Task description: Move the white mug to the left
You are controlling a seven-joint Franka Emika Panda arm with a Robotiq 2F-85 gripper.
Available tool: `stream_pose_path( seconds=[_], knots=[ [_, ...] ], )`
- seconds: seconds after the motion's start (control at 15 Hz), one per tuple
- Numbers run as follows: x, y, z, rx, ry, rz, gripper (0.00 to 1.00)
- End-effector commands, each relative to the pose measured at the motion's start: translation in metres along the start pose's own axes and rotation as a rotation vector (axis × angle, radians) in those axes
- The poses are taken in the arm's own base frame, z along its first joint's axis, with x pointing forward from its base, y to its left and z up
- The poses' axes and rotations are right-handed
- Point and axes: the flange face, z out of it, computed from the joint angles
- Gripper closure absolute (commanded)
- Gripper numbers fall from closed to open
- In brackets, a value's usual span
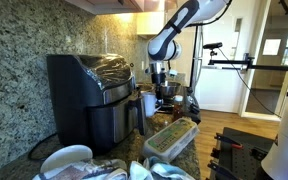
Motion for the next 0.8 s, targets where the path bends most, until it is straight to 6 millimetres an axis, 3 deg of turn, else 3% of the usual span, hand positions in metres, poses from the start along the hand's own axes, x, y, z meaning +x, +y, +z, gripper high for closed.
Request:
stream_pose_path(
  seconds=[0.0,0.73],
  knots=[
    [-0.009,-0.013,-0.035,-0.009,-0.013,0.009,0.95],
    [-0.021,-0.049,-0.09,-0.013,-0.126,0.052,0.95]
  ],
)
